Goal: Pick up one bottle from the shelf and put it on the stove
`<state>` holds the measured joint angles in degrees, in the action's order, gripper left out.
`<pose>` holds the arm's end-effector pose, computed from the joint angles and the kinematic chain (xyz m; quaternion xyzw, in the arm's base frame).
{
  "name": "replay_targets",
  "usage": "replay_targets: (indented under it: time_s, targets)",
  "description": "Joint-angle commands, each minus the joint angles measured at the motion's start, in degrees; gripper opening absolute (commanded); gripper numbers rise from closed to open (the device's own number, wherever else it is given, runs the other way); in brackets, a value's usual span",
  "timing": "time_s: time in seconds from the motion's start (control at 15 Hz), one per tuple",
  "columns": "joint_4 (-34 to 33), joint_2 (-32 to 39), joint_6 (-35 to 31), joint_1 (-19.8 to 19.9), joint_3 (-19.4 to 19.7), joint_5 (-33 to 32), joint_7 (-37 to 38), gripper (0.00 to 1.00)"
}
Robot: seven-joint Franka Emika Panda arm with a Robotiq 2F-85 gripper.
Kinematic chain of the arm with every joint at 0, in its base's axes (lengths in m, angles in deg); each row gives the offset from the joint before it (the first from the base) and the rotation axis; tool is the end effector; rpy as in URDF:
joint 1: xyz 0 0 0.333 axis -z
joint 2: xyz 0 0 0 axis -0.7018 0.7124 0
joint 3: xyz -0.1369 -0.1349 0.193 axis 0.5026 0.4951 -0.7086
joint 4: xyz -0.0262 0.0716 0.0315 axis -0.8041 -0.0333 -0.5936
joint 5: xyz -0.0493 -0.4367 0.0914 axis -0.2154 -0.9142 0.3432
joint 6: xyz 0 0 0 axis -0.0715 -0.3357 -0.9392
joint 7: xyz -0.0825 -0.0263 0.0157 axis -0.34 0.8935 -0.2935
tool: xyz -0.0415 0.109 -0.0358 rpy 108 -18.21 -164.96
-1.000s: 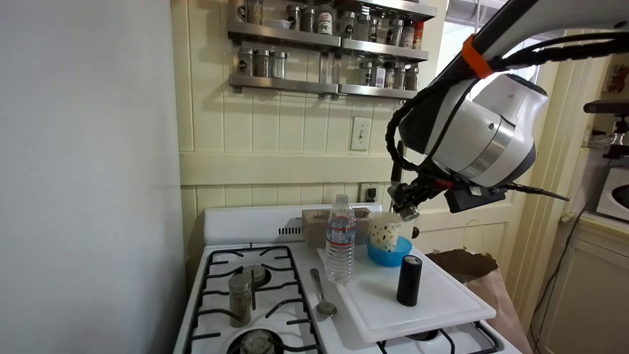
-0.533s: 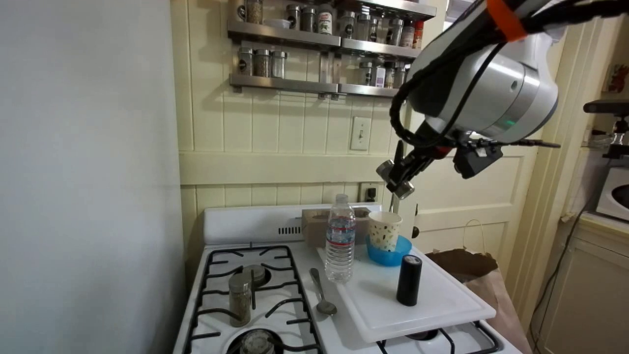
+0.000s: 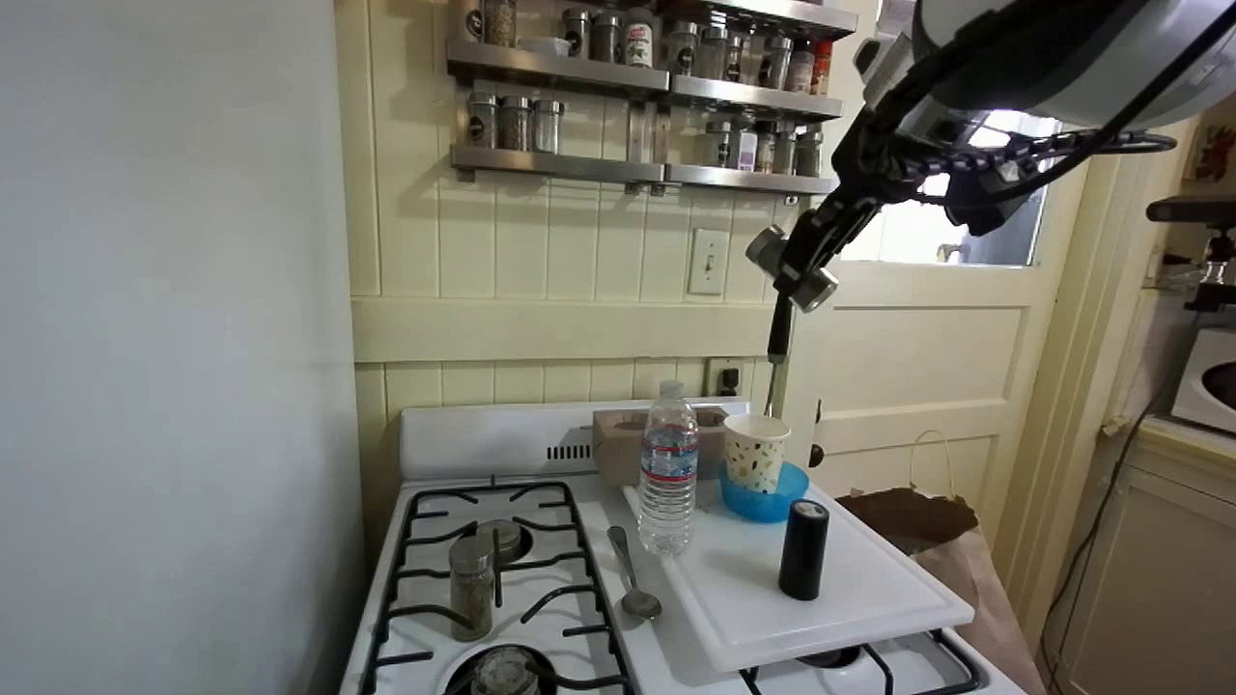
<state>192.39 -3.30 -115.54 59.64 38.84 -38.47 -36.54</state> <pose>0.4480 0.0107 0.4686 0.9245 0.1800 0.3165 0.1129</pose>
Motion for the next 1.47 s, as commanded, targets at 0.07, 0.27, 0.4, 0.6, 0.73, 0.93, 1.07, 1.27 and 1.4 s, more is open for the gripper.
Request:
replay_targets:
  time_s: [0.07,0.27,0.4,0.6,0.73,0.93,1.07,1.27,1.4]
  targets:
    - [-0.37,3.60,-1.22,-7.11,7.13,-9.52,6.32,0.25]
    - [-1.99,9.18,1.89,-14.72,15.76,-9.42,5.21,0.25]
    - [-2.61,11.62,3.77,-18.55,20.25,-8.31,4.36,0.25]
    - [-3.62,13.85,5.49,-20.42,23.21,-8.49,5.41,0.25]
    - [-1.94,13.01,2.95,-20.46,23.47,-9.20,5.39,0.25]
    - [-2.19,13.51,2.95,-20.67,23.90,-9.06,5.30,0.50]
    - [-2.19,13.50,2.95,-20.70,23.90,-9.06,5.30,0.50]
    - [-2.19,13.50,2.95,-20.72,23.90,-9.05,5.30,0.50]
    - [-2.19,13.50,2.95,-20.73,23.90,-9.05,5.29,0.50]
